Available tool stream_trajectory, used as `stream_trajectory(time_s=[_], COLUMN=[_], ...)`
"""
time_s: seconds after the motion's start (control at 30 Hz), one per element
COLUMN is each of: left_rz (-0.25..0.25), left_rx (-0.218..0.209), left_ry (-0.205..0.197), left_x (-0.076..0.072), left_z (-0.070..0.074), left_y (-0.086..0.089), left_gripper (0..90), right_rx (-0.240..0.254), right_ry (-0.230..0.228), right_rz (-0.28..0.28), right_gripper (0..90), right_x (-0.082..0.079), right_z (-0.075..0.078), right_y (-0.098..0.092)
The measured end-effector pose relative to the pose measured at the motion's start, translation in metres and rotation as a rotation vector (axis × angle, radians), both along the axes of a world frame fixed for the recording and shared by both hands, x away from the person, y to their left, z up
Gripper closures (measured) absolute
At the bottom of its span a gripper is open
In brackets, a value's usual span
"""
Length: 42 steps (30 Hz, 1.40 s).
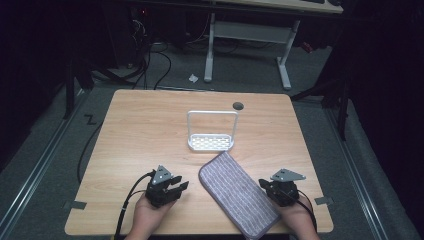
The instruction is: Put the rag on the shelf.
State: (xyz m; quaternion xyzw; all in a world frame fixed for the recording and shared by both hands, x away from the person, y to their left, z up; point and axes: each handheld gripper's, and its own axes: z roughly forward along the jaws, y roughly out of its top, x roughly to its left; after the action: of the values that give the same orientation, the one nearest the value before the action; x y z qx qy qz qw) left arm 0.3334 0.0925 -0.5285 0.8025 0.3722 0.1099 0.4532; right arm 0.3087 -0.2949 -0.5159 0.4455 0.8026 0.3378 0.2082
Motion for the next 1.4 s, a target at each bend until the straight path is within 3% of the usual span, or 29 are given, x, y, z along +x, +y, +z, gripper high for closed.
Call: stream_trajectory(time_s=[0.13, 0.23, 0.4, 0.6, 0.83, 0.93, 1.0, 1.13, 1.27, 1.33, 1.37, 1.4], left_rz=[-0.038, -0.074, -0.175, -0.156, -0.053, -0.025, -0.038, -0.116, -0.155, -0.155, -0.157, -0.160], left_rx=[-0.018, -0.035, 0.053, 0.083, 0.098, 0.075, 0.062, 0.014, 0.096, 0.094, 0.097, 0.101], left_ry=[0.016, 0.034, 0.020, 0.022, 0.001, -0.002, -0.010, 0.019, 0.021, 0.019, 0.021, 0.023], left_x=[-0.002, -0.006, -0.020, -0.015, 0.008, 0.010, 0.005, -0.006, -0.011, -0.012, -0.013, -0.015], left_z=[0.002, 0.003, -0.002, -0.006, -0.008, -0.006, -0.003, 0.001, -0.007, -0.009, -0.008, -0.008], left_y=[-0.007, -0.015, -0.044, -0.051, -0.043, -0.040, -0.040, -0.049, -0.062, -0.062, -0.061, -0.059], left_gripper=[69.7, 69.7, 69.5, 69.7, 68.5, 67.8, 67.5, 66.5, 64.4, 64.2, 63.9, 63.8], right_rx=[-0.022, -0.026, -0.024, -0.005, -0.016, -0.012, 0.006, 0.050, 0.060, 0.071, 0.056, 0.047], right_ry=[0.050, 0.054, 0.061, 0.067, 0.065, 0.052, 0.031, -0.023, -0.006, 0.015, 0.043, 0.041], right_rz=[0.017, 0.059, 0.109, 0.165, 0.254, 0.246, 0.214, 0.167, 0.180, 0.188, 0.217, 0.223], right_gripper=[90.0, 90.0, 90.0, 90.0, 89.6, 88.2, 87.6, 87.7, 87.6, 87.6, 87.1, 86.9], right_x=[-0.001, -0.007, -0.012, -0.017, -0.031, -0.030, -0.028, -0.017, -0.006, -0.005, -0.009, -0.012], right_z=[-0.011, -0.012, -0.014, -0.015, -0.016, -0.013, -0.009, -0.002, -0.007, -0.010, -0.016, -0.017], right_y=[0.000, 0.010, 0.023, 0.038, 0.063, 0.064, 0.059, 0.054, 0.063, 0.065, 0.070, 0.071])
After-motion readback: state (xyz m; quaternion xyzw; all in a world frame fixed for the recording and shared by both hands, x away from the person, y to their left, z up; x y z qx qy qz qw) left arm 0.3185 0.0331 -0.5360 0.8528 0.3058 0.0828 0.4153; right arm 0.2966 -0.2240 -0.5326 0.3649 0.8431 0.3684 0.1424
